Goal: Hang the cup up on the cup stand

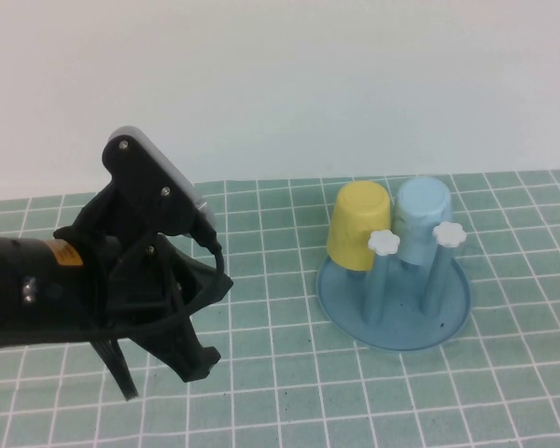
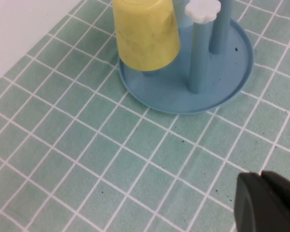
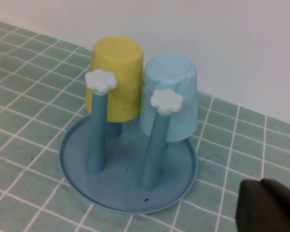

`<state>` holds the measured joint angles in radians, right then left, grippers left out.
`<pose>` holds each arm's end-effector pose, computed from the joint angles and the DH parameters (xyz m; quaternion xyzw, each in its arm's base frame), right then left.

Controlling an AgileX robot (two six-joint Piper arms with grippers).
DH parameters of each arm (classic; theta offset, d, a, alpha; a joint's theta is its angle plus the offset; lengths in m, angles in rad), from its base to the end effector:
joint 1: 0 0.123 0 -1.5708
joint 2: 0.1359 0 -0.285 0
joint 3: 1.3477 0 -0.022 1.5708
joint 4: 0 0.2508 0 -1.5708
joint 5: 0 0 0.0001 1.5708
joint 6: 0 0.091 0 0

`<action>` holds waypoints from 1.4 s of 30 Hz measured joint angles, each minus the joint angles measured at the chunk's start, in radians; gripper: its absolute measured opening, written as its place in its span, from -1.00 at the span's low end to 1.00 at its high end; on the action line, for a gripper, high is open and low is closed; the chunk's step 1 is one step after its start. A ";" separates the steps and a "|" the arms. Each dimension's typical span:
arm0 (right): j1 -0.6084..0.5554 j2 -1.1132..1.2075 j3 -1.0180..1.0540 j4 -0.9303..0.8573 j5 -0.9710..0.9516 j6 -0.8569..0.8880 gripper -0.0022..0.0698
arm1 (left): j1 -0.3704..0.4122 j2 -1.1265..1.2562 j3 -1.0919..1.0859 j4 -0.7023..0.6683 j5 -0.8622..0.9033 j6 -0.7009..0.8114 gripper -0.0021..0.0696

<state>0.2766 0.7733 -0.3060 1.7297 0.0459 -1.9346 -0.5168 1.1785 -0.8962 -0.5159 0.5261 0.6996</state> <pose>0.1437 0.0452 0.2422 -0.2092 0.7989 0.0389 0.5626 0.2040 -0.1419 0.3173 0.3818 0.8077 -0.1704 0.4158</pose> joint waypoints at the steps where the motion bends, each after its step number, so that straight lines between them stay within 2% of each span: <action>1: 0.000 0.000 0.000 0.000 0.000 0.000 -0.94 | 0.000 0.000 0.000 0.006 0.000 0.000 -0.94; 4: 0.000 0.000 0.000 0.000 0.000 0.000 -0.94 | 0.000 0.000 0.000 0.012 -0.027 0.002 -0.94; 7: 0.000 0.000 0.000 0.000 0.000 0.000 -0.94 | 0.000 -0.005 0.002 0.018 -0.135 0.006 -0.94; 9: 0.000 0.000 0.000 0.000 0.000 0.000 -0.94 | 0.013 -0.041 0.010 0.058 -0.199 0.006 -0.94; 15: 0.000 0.000 0.000 0.001 0.006 0.000 -0.94 | 0.076 -0.231 0.062 0.036 -0.295 0.006 -0.94; 23: 0.000 0.000 0.000 0.001 0.023 0.000 -0.94 | 0.210 -0.540 0.253 -0.001 -0.316 0.006 -0.94; 28: 0.000 0.000 0.000 0.001 0.026 0.000 -0.94 | 0.341 -0.741 0.437 -0.070 -0.325 0.006 -0.94; 31: 0.000 0.000 0.000 0.001 0.026 0.000 -0.94 | 0.392 -0.862 0.528 -0.082 -0.330 0.006 -0.94; 37: 0.000 0.000 0.000 0.001 0.026 0.000 -0.94 | 0.418 -1.053 0.693 -0.085 -0.374 0.006 -0.94; 42: 0.000 0.000 0.000 0.001 0.028 0.000 -0.94 | 0.418 -1.087 0.784 -0.090 -0.433 0.006 -0.94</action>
<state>0.2766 0.7733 -0.3060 1.7304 0.0738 -1.9346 -0.0992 0.0918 -0.1119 -0.6059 0.0932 0.7061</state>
